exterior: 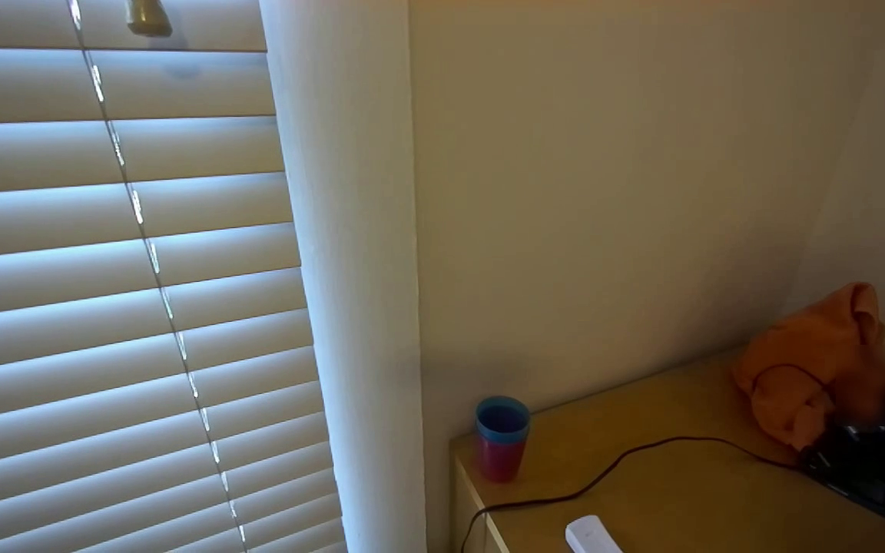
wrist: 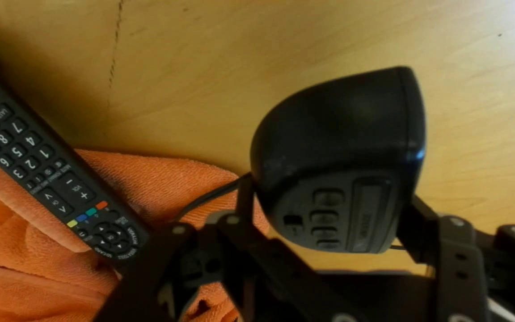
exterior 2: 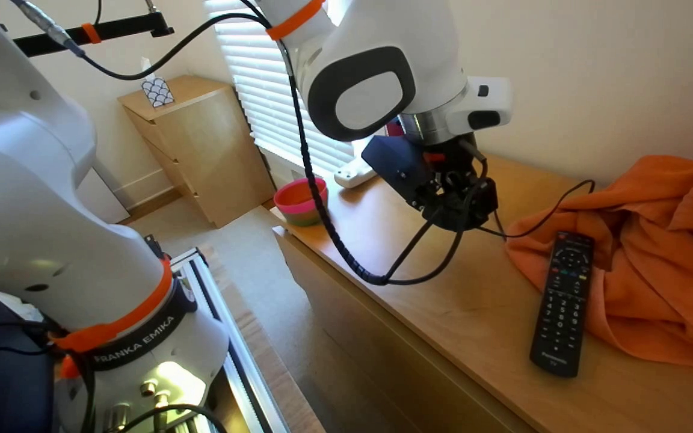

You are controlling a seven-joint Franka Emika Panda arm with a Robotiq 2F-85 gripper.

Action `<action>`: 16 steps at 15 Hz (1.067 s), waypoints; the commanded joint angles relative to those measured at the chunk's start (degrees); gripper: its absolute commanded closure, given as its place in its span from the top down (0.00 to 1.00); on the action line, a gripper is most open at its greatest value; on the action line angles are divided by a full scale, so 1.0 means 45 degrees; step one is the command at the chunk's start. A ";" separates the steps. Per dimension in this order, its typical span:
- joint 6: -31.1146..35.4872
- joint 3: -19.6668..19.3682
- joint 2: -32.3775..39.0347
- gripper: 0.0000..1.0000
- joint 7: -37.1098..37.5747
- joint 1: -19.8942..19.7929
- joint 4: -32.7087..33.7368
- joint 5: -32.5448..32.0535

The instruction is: Move the black clock forward

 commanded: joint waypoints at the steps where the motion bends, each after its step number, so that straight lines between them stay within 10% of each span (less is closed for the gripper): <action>1: 0.0988 0.0823 0.0070 0.49 -0.2577 -0.0489 -0.0466 0.0600; 5: 0.1942 0.2859 0.0520 0.49 -0.4787 -0.1742 -0.0662 0.1910; 10: 0.4882 0.4897 0.2194 0.49 -0.3634 -0.4530 -0.0899 0.0626; 16: 0.7256 0.4519 0.3983 0.49 -0.3845 -0.6235 -0.0895 0.0245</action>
